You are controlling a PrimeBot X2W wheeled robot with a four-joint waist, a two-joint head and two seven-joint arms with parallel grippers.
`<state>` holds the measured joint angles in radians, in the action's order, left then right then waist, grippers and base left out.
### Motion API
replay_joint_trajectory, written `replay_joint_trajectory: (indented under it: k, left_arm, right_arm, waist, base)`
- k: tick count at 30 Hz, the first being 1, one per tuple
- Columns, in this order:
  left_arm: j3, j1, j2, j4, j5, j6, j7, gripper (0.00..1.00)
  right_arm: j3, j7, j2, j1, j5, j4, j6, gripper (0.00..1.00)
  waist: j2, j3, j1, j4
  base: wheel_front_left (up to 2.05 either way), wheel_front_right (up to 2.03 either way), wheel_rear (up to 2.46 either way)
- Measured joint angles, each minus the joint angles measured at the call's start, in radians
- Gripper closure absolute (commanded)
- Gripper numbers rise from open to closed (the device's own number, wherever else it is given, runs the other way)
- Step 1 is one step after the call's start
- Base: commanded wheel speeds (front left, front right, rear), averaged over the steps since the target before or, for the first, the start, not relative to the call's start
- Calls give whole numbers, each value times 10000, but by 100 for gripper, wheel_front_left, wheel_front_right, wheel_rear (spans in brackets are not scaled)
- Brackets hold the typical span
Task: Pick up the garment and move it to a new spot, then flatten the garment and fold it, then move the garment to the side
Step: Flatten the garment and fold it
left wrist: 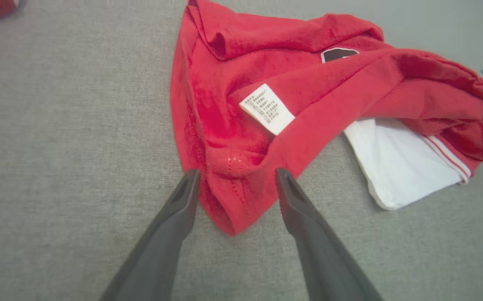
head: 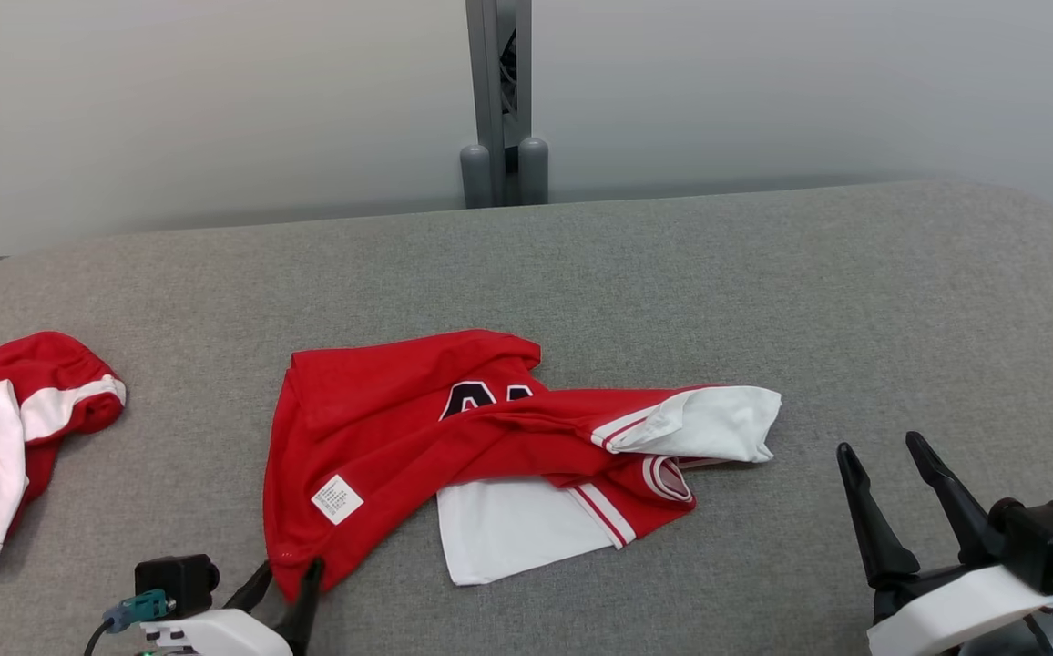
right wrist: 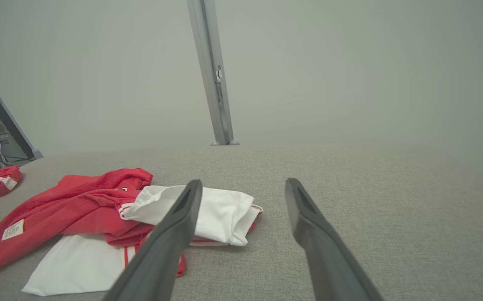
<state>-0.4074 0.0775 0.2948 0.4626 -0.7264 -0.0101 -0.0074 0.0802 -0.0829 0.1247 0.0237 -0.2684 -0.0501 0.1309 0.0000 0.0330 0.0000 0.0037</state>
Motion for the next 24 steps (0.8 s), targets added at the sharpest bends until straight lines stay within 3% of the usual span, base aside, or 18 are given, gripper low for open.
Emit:
replay_joint_trajectory:
  k: [1,2,12,17,24]
  left_arm:
    - [-8,88,-29,98,0,59,-88,94]
    - [-2,170,-40,190,0,109,-161,100]
    - [-38,541,-33,476,150,278,-732,100]
    - [-134,793,-8,345,226,268,-721,100]
    - [-280,1058,-21,261,343,278,-708,100]
  right_arm:
    - [-10,-2,17,-2,-29,-12,0,0]
    - [-17,-23,21,-12,-36,-21,0,0]
    - [98,-71,481,-541,-431,-748,0,0]
    - [1442,13,1455,-1644,-1220,-2255,0,0]
    - [3039,-512,2057,-3168,-2364,-3956,0,0]
  waist:
    - [0,34,0,-12]
    - [0,66,0,-18]
    - [0,285,0,127]
    - [0,506,0,306]
    - [0,907,0,528]
  base:
    - [0,0,0]
    - [0,0,0]
    - [0,0,0]
    - [0,0,0]
    - [0,0,0]
